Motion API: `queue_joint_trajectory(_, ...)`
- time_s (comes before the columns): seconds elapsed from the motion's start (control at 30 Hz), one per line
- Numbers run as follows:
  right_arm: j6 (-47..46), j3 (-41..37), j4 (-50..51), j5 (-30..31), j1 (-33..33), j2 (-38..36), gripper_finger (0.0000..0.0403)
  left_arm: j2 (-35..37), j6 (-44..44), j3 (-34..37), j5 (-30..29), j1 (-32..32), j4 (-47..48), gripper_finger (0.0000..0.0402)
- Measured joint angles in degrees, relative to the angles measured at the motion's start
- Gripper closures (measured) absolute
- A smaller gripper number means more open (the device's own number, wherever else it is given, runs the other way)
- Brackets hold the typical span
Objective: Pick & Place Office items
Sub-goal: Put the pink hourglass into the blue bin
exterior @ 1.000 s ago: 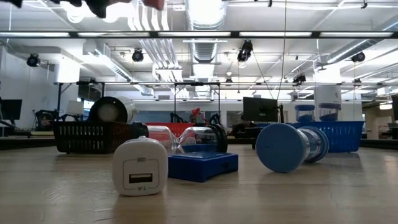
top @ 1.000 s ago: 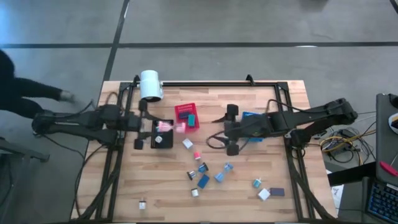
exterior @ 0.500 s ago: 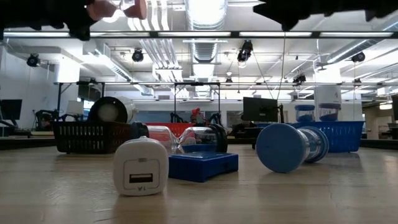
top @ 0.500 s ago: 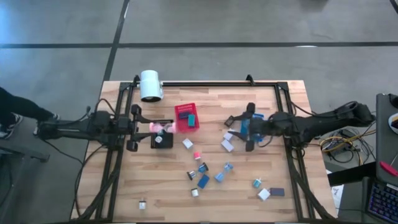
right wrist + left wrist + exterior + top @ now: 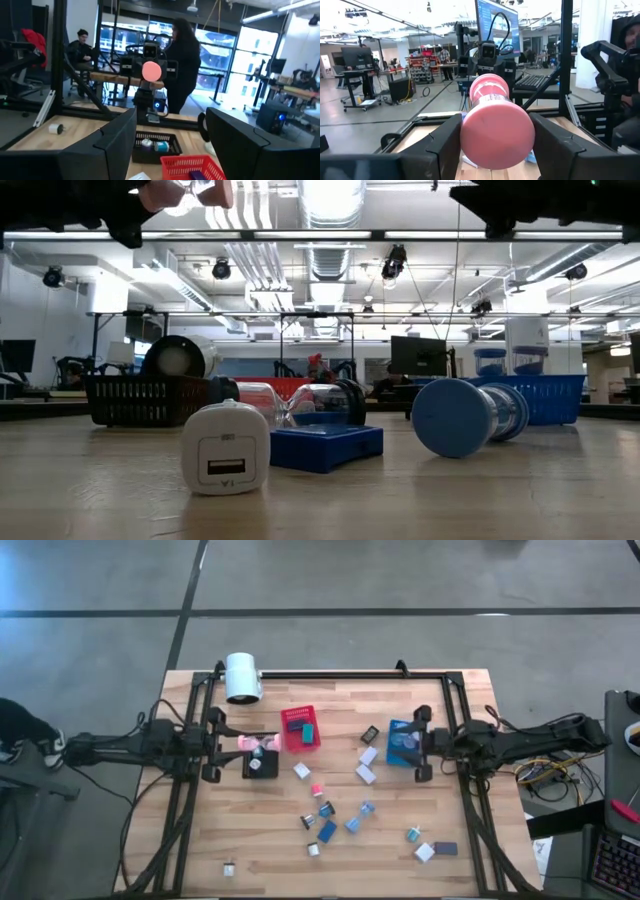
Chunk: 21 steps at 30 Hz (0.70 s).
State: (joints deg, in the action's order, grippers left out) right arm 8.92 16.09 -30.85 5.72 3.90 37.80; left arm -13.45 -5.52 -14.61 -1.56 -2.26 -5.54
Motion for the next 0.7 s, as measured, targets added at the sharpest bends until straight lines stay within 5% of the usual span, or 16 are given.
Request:
queue_joint_trajectory(0.33, -0.09, -6.82, 0.03, -0.03, 0.01, -6.75, 0.0172, -0.17, 2.05, 0.00, 0.08, 0.00, -0.07, 0.0200)
queue_joint_trajectory(0.7, 13.85, 1.80, -2.15, 0.20, 0.24, 5.33, 0.0153, -5.68, 6.23, -0.40, 0.31, 0.02, -7.56, 0.0200)
